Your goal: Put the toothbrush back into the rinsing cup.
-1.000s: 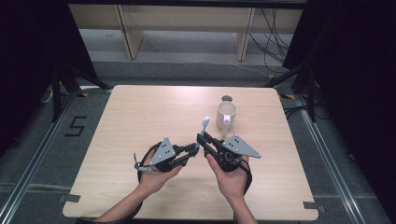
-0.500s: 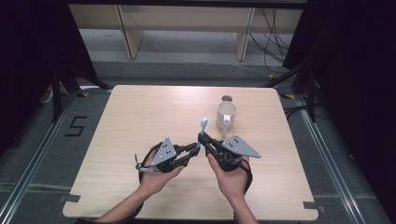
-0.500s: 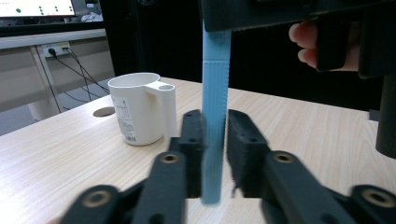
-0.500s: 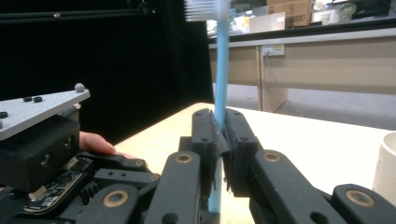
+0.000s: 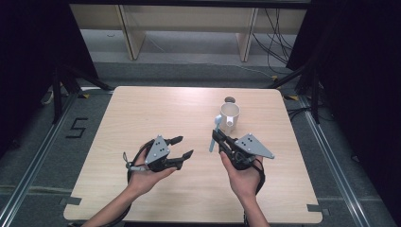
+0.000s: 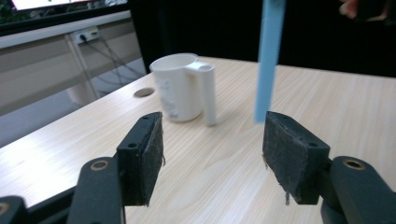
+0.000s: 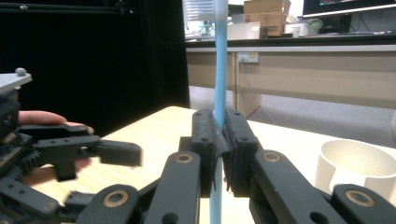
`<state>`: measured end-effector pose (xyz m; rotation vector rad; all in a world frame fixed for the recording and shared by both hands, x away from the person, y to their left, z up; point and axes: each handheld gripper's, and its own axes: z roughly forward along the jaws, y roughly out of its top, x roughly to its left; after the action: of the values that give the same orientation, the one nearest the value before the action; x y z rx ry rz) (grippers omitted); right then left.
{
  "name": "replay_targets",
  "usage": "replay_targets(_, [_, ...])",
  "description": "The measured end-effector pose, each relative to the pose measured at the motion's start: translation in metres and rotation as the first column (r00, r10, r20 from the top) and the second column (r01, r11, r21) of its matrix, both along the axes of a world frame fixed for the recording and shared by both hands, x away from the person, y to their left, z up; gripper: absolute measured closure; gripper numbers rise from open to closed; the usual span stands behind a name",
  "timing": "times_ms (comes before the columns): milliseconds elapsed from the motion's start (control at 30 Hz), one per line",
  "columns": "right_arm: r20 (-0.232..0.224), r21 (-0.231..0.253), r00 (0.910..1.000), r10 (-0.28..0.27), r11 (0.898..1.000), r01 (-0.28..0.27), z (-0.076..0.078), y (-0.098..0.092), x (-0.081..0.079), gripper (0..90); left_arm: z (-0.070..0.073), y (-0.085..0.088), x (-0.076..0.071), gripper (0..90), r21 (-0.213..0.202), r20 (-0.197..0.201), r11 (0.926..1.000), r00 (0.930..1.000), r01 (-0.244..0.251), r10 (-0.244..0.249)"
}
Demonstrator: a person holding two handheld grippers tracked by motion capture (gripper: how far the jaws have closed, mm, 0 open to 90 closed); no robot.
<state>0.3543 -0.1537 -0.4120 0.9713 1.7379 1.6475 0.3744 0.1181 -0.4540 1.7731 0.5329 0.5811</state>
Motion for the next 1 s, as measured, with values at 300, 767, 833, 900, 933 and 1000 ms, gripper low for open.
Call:
replay_targets(300, [-0.006,-0.026,0.9996,-0.026,0.999,0.026,-0.002,-0.017,0.006,84.5,-0.009,0.026,-0.004,36.8,0.016,-0.046,0.9988,0.9978,-0.047,0.048])
replay_targets(767, [0.012,-0.055,0.9950,-0.099,0.994,0.099,0.000,-0.035,0.004,84.3,-0.033,0.062,-0.021,36.3,-0.033,-0.085,0.9916,0.9890,-0.125,0.121])
replay_targets(833, [-0.004,-0.024,0.9948,-0.101,0.995,0.101,0.001,-0.035,0.003,84.3,-0.035,0.066,-0.021,36.4,-0.034,-0.095,0.9904,0.9870,-0.134,0.130])
replay_targets(900, [0.005,-0.024,0.9939,-0.111,0.994,0.111,0.001,-0.037,0.004,84.3,-0.039,0.069,-0.020,36.5,-0.056,-0.091,0.9887,0.9869,-0.139,0.134])
replay_targets(933, [0.013,-0.021,0.9938,-0.111,0.994,0.111,0.001,-0.038,0.005,84.3,-0.040,0.072,-0.020,36.6,-0.039,-0.095,0.9878,0.9846,-0.151,0.147])
replay_targets(1000, [0.009,-0.013,0.9928,-0.120,0.993,0.120,0.002,-0.039,0.005,84.3,-0.043,0.073,-0.019,36.7,-0.052,-0.098,0.9864,0.9838,-0.156,0.150])
